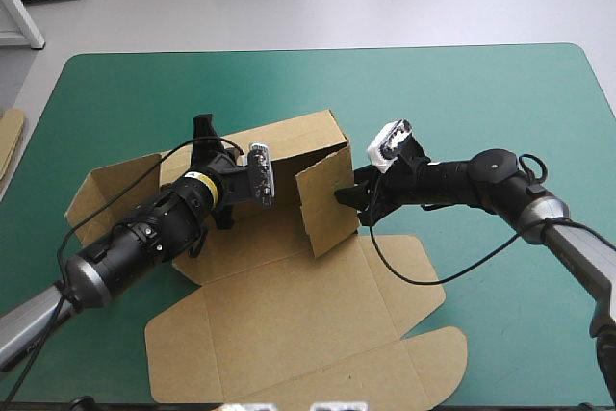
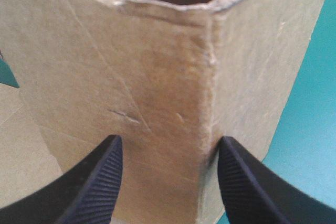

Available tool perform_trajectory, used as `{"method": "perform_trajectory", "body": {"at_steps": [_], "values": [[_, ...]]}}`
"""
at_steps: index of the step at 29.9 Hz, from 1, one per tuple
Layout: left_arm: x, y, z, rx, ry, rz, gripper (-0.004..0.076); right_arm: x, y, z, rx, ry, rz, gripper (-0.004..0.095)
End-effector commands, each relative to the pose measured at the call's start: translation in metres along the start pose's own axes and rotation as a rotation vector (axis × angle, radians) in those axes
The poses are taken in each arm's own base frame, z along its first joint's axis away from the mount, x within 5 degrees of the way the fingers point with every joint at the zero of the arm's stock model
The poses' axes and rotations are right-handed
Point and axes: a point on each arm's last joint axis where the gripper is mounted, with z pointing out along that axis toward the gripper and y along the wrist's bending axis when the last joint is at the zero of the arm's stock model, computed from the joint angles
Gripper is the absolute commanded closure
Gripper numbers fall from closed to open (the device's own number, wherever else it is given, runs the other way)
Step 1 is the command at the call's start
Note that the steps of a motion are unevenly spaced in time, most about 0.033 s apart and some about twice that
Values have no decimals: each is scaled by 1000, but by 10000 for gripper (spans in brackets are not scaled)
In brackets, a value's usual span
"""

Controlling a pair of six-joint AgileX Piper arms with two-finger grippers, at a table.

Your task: Fold the box

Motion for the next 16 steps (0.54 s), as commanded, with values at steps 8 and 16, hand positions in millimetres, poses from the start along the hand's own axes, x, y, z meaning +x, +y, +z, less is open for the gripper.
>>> {"method": "perform_trajectory", "body": {"at_steps": [8,16], "values": [[-2,-2,-3,32,-3,-72,732,-27,3,-15,62,-105,-33,395],[-2,-2,-3,32,-3,-72,732,-31,17,1,157,-87,-74,395]]}}
